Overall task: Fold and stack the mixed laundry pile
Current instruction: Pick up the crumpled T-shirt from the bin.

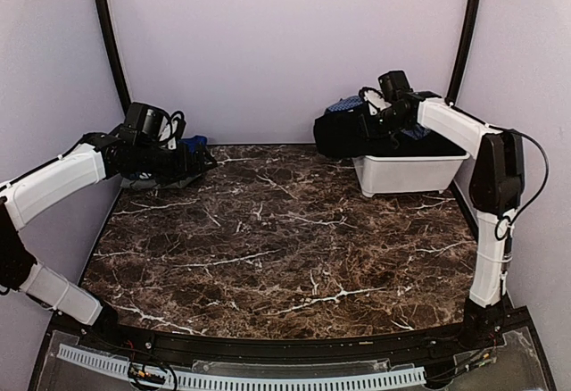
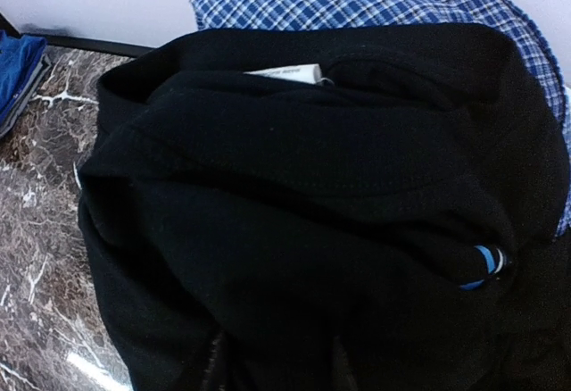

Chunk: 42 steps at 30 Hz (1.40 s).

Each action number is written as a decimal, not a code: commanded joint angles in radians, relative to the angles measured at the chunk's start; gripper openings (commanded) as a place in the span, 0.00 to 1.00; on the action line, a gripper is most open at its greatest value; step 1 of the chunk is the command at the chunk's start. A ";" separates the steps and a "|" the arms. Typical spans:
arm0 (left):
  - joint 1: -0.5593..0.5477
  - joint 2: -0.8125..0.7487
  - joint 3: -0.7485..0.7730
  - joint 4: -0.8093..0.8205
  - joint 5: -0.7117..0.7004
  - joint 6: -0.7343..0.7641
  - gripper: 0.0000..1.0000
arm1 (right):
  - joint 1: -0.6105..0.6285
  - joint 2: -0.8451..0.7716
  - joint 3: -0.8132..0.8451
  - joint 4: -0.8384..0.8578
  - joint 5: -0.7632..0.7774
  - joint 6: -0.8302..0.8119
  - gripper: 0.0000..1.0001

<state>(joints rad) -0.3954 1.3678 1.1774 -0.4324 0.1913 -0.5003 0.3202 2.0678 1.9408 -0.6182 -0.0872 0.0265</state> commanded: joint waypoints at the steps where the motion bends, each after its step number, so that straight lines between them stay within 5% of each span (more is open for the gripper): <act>1: 0.006 -0.024 -0.012 0.019 0.012 0.008 0.99 | -0.012 -0.059 0.021 0.029 0.083 -0.016 0.23; 8: 0.006 -0.038 -0.019 0.020 0.009 0.006 0.99 | -0.034 -0.131 0.017 0.040 0.078 -0.018 0.00; 15: 0.006 -0.045 -0.023 0.016 0.013 0.010 0.99 | -0.048 -0.186 0.001 0.043 -0.038 -0.020 0.00; 16: 0.006 -0.045 -0.025 0.019 0.016 0.011 0.99 | -0.045 -0.185 0.007 0.027 -0.098 -0.046 0.03; 20: 0.006 -0.044 -0.025 0.023 0.024 0.015 0.99 | -0.006 -0.170 0.010 -0.020 -0.179 -0.111 0.59; 25: 0.006 -0.042 -0.032 0.034 0.039 0.008 0.99 | 0.046 -0.126 0.026 -0.025 -0.118 -0.155 0.70; 38: 0.006 -0.044 -0.040 0.031 0.036 0.009 0.99 | 0.216 0.142 0.216 -0.027 0.404 -0.271 0.70; 40: 0.007 -0.046 -0.039 0.028 0.034 0.012 0.99 | 0.222 0.178 0.247 -0.030 0.505 -0.279 0.64; 42: 0.007 -0.049 -0.039 0.025 0.032 0.013 0.99 | 0.222 0.188 0.256 -0.028 0.559 -0.279 0.46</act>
<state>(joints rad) -0.3954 1.3582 1.1488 -0.4095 0.2237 -0.5003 0.5434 2.2318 2.1403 -0.6518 0.2401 -0.2325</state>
